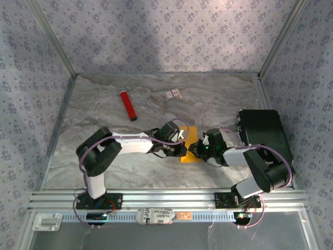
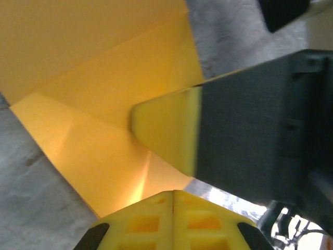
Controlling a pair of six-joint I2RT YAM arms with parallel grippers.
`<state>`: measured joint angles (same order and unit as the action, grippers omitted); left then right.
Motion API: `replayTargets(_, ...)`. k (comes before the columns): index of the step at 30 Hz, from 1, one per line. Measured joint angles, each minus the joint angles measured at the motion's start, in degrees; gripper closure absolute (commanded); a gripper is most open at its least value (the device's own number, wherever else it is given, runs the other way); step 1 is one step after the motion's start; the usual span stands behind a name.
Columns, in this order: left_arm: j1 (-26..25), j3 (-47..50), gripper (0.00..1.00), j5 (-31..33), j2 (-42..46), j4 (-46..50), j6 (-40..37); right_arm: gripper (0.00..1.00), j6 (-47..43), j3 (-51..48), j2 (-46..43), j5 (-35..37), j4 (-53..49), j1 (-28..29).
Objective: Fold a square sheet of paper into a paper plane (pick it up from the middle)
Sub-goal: Fold the triangle a second time at the center of the table.
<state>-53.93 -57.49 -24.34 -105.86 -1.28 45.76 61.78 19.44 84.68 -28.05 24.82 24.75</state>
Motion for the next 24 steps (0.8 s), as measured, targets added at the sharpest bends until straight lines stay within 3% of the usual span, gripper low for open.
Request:
replayTargets(16, 0.4, 4.1, 1.0, 0.8, -1.5, -5.4, 2.0, 0.96, -1.0, 1.2, -6.8, 1.4, -7.3, 0.5)
replayTargets(24, 0.4, 4.1, 1.0, 0.8, -1.5, -5.4, 2.3, 0.98, -1.1, 1.3, -3.6, 1.7, -8.0, 2.9)
